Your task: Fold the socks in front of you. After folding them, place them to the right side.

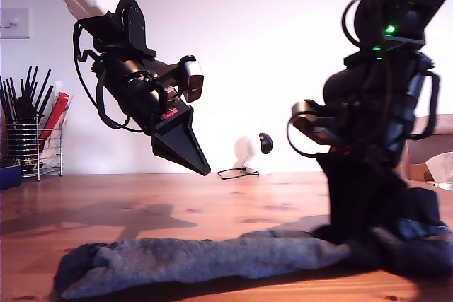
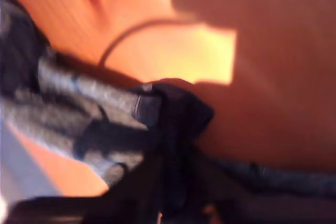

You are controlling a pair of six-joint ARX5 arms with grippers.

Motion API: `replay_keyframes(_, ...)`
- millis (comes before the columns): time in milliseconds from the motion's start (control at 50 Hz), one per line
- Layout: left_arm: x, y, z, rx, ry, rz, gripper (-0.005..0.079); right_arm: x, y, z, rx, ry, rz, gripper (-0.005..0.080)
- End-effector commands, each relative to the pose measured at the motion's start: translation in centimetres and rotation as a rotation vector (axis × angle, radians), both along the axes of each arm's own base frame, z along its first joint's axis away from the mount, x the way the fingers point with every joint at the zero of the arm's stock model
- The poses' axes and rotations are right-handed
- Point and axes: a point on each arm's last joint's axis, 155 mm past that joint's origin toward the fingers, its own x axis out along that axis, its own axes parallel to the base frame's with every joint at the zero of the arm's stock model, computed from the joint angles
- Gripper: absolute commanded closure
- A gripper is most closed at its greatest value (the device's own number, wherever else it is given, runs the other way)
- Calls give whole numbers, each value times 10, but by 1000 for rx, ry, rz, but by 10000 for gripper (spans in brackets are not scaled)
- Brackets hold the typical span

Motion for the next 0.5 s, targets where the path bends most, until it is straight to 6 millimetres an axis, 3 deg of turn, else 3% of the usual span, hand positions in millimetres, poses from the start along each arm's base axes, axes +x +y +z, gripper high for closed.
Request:
replay_keyframes(0, -9, 1, 2, -4, 33, 1, 762, 1, 8, 0, 6, -18, 16, 760)
replay_keyframes(180, -24, 3, 7, -8, 113, 1, 762, 29, 11, 10, -27, -129, 24, 760)
replay_keyframes(480, -31, -1, 11, -24, 144, -8, 762, 69, 20, 39, -20, -267, 12, 761)
